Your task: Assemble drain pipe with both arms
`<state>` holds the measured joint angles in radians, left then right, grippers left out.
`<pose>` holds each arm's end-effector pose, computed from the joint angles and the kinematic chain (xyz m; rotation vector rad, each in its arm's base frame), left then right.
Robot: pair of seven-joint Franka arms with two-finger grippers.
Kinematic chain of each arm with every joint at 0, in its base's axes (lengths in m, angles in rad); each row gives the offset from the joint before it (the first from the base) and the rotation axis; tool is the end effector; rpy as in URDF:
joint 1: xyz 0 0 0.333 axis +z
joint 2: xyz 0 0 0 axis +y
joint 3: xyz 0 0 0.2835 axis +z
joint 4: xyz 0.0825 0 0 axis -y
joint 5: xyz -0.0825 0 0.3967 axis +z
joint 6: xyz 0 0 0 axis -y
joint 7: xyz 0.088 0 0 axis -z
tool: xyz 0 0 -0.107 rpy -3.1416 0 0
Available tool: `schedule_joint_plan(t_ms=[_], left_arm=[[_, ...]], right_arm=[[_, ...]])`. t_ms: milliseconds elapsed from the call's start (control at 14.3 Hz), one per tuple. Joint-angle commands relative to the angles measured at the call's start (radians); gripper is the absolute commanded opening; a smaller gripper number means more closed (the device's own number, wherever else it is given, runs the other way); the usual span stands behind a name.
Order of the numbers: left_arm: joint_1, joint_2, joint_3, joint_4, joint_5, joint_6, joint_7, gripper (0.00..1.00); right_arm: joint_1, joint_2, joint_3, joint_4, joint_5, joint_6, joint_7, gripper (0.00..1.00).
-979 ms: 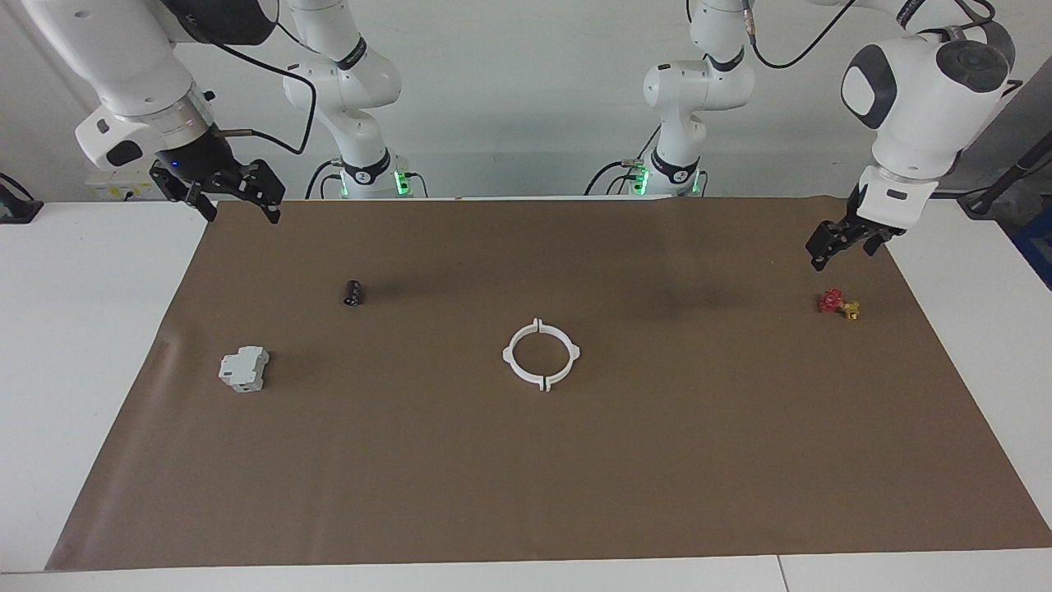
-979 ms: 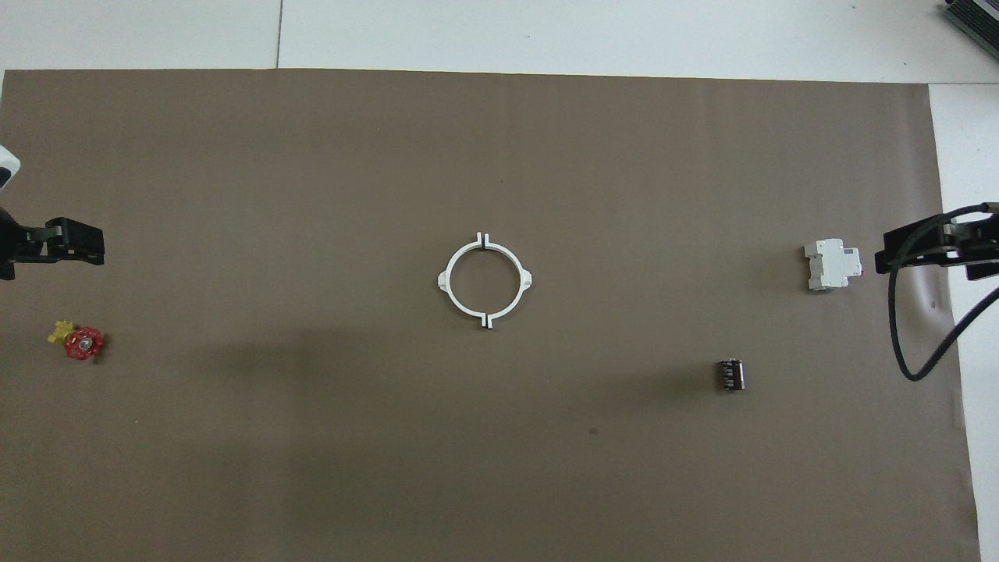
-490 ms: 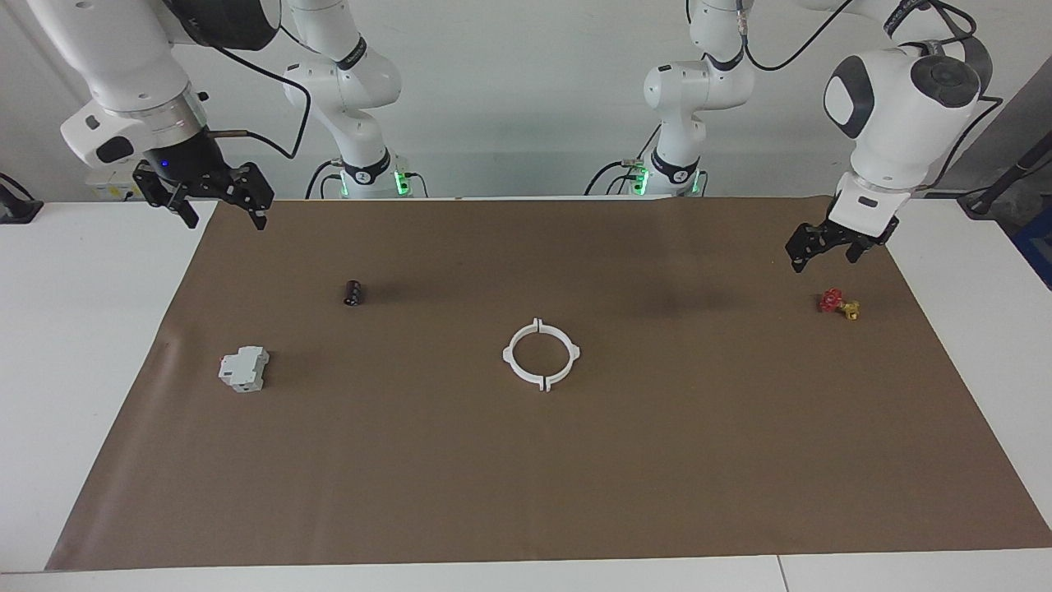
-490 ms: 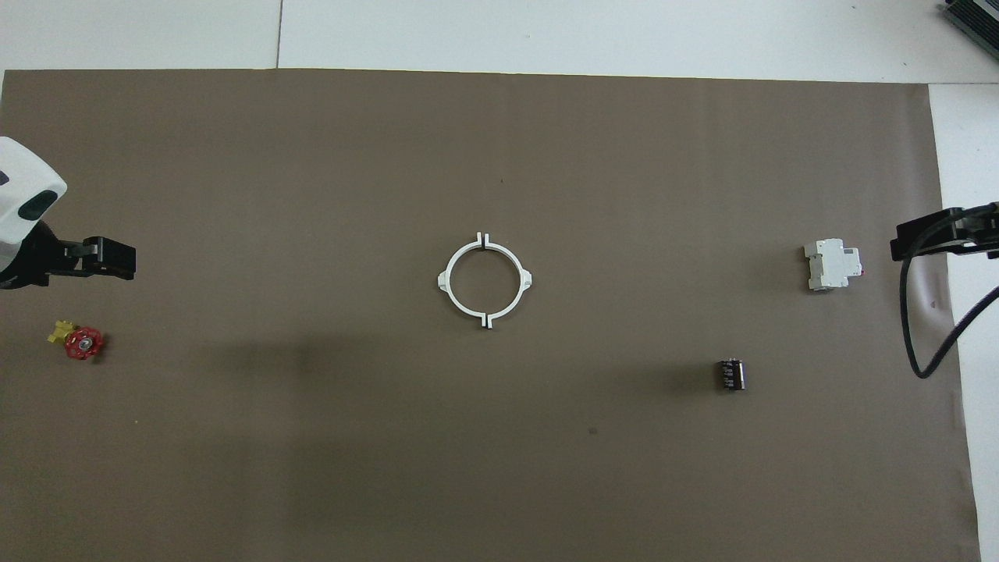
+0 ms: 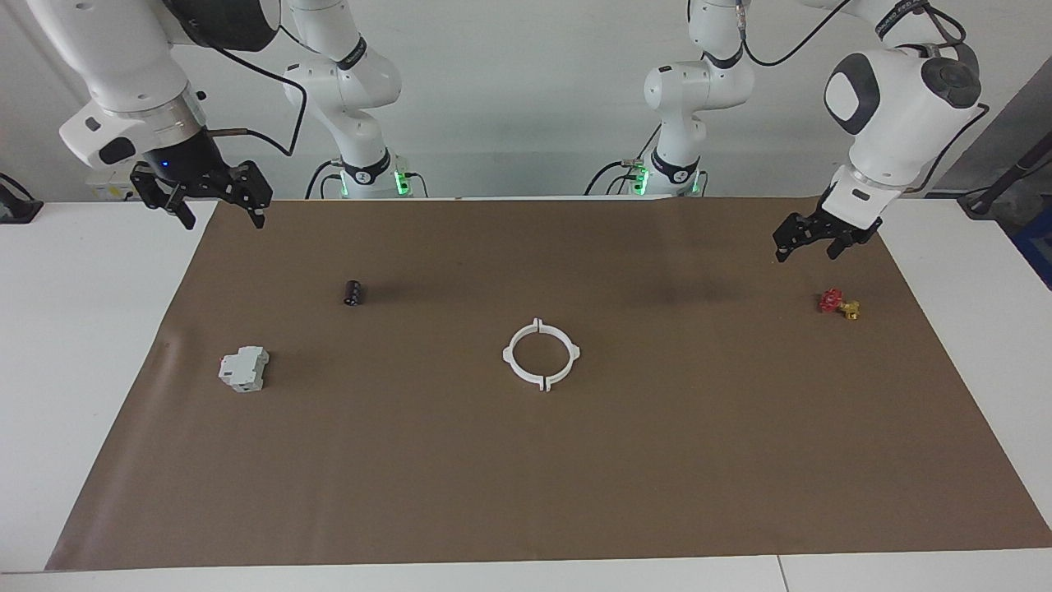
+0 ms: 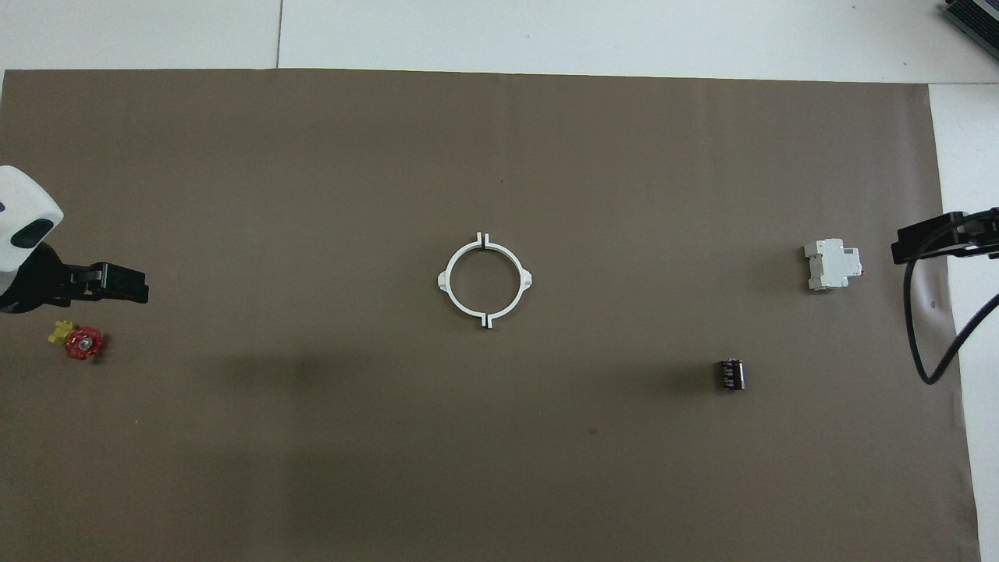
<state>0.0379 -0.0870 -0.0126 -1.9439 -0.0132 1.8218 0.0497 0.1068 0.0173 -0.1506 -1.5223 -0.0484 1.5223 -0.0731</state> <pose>0.5455 0.0126 0.4798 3.1280 -0.0326 -0.0542 0.5667 -0.0295 0.6016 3.0913 0.0423 -0.0310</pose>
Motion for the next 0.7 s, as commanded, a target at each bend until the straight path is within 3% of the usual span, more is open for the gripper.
schedule_joint_plan(t_ms=[0,420,630], left_arm=[[0.003,-0.030,-0.009,0.006,-0.019,0.001,0.015,1.00],[-0.030,-0.034,0.003,0.077,-0.017,-0.102,-0.077,1.00],[-0.026,-0.054,0.000,0.074,-0.016,-0.093,-0.077,1.00]], right_arm=[[-0.006,-0.014,0.000,-0.015,0.012,-0.004,0.002,1.00],[-0.004,-0.016,0.000,-0.016,0.012,-0.007,0.006,1.00],[-0.004,-0.016,0.000,-0.016,0.012,-0.007,0.006,1.00]])
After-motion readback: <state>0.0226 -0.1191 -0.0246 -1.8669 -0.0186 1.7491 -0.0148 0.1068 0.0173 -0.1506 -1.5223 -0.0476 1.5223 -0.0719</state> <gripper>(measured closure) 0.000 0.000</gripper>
